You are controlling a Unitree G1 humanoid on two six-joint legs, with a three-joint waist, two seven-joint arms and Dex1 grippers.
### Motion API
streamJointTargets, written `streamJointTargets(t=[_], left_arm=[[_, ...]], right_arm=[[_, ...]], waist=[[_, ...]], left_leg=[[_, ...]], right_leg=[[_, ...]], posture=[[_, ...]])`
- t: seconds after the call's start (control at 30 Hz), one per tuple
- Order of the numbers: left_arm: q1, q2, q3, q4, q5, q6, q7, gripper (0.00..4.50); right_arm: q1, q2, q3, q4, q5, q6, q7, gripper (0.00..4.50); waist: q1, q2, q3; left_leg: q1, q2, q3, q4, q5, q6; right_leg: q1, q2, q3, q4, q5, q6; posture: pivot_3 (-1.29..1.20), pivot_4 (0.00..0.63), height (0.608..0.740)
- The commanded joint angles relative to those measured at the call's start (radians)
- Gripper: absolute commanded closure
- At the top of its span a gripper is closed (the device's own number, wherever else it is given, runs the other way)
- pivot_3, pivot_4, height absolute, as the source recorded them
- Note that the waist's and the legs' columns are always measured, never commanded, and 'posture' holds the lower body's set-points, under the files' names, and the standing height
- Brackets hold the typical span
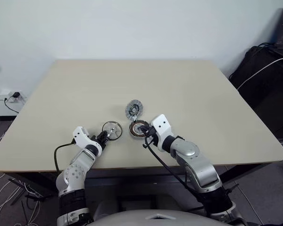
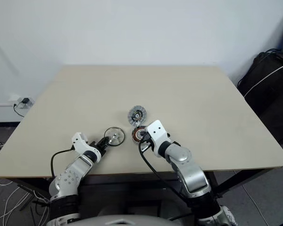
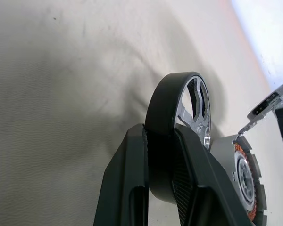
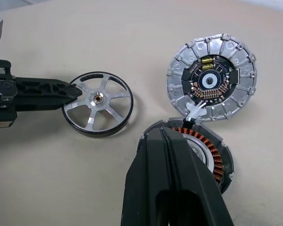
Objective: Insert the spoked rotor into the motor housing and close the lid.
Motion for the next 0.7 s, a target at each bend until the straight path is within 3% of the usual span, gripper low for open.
streamJointTargets(t=[0.03, 0.4, 0.7], left_arm=[[0.013, -0.055, -0.015, -0.064, -0.039, -0.056, -0.035, 4.14], [0.145, -0.027, -0.138, -0.225, -0.159, -0.04, -0.214, 4.14], [0.011, -0.053, -0.221, -0.112, -0.159, -0.035, -0.157, 4.14]], right_arm=[[-0.021, -0.001, -0.018, -0.03, 0.012, 0.001, -0.005, 4.5], [0.004, -0.03, -0.053, -0.084, 0.032, 0.018, 0.001, 4.5], [0.067, -0.102, -0.081, -0.141, 0.077, 0.022, 0.05, 4.5]], waist=[[0.0, 0.0, 0.0], [0.001, 0.0, 0.0], [0.006, -0.001, 0.0]], left_leg=[[0.0, 0.0, 0.0, 0.0, 0.0, 0.0], [0.0, 0.0, 0.0, 0.0, 0.0, 0.001], [0.0, -0.001, 0.0, 0.001, -0.001, 0.001]], right_leg=[[0.0, 0.0, 0.0, 0.0, 0.0, 0.0], [0.0, 0.0, 0.0, 0.0, 0.0, 0.0], [0.001, 0.0, 0.0, 0.0, 0.0, 0.0]], posture=[[0.0, 0.0, 0.74], [0.0, 0.0, 0.74], [0.0, 0.0, 0.74]])
